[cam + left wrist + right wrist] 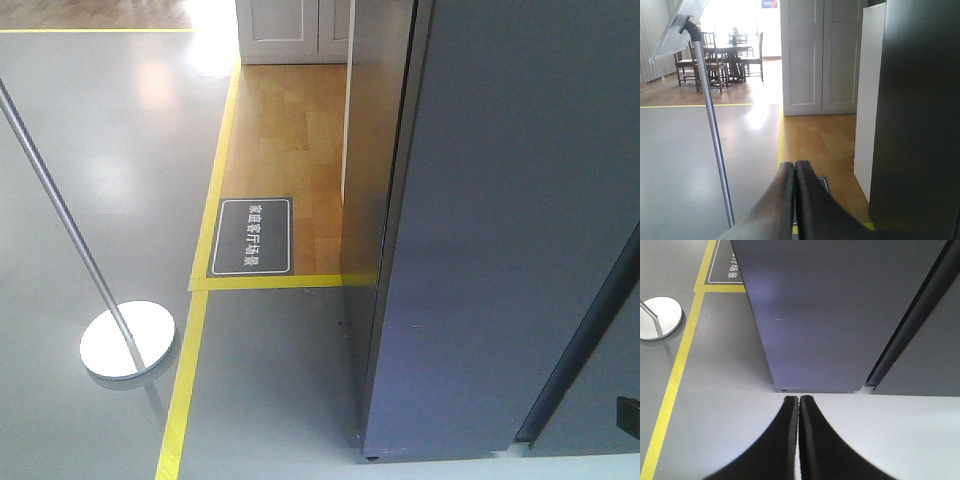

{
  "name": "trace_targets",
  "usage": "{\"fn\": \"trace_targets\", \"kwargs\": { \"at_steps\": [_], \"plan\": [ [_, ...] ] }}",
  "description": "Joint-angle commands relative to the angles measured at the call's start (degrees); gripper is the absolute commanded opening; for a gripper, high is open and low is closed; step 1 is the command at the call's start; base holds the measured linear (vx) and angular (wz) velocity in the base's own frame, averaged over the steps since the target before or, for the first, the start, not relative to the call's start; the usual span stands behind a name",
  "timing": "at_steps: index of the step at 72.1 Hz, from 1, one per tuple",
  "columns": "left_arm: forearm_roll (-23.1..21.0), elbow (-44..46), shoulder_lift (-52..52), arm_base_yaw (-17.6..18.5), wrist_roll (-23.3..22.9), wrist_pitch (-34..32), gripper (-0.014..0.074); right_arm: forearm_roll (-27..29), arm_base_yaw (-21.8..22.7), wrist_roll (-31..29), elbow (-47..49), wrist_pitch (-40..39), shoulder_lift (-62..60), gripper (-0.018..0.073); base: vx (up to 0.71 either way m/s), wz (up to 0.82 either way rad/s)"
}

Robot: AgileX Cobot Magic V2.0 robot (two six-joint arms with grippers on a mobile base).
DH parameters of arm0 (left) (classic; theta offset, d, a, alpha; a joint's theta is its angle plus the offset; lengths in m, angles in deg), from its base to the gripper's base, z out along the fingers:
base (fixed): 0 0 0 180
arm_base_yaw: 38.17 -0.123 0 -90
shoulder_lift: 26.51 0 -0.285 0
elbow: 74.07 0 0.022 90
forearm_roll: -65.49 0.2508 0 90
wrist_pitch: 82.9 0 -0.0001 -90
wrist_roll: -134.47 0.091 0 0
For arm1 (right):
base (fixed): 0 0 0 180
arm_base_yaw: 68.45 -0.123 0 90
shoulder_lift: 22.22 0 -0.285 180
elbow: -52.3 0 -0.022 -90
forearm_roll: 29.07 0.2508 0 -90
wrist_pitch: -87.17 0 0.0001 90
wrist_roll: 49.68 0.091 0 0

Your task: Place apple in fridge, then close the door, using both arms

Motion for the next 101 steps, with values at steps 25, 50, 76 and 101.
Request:
{"fn": "trace_targets", "kwargs": {
  "at_steps": [25, 50, 76, 101],
  "plan": [
    [0.00, -0.75, 0.89, 0.20, 0.00, -4.26, -0.0006, 0.11, 0.09, -0.43, 1.53, -3.25, -0.01, -0.0003, 0.00, 0.00],
    [0.00, -0.75, 0.89, 0.20, 0.00, -4.26, -0.0006, -0.30, 0.09, -0.59, 1.37, -3.11, -1.67, -0.0003, 0.00, 0.00],
    [0.00, -0.75, 0.89, 0.20, 0.00, -4.26, -0.0006, -2.79, 0.13, -3.79, -16.34, -24.85, -25.47, -0.0003, 0.00, 0.00],
    [0.00, -0.75, 0.89, 0.20, 0.00, -4.26, -0.0006, 0.25, 0.13, -3.44, -32.42, -36.95, -37.77, -0.0003, 0.00, 0.00]
  ]
}}
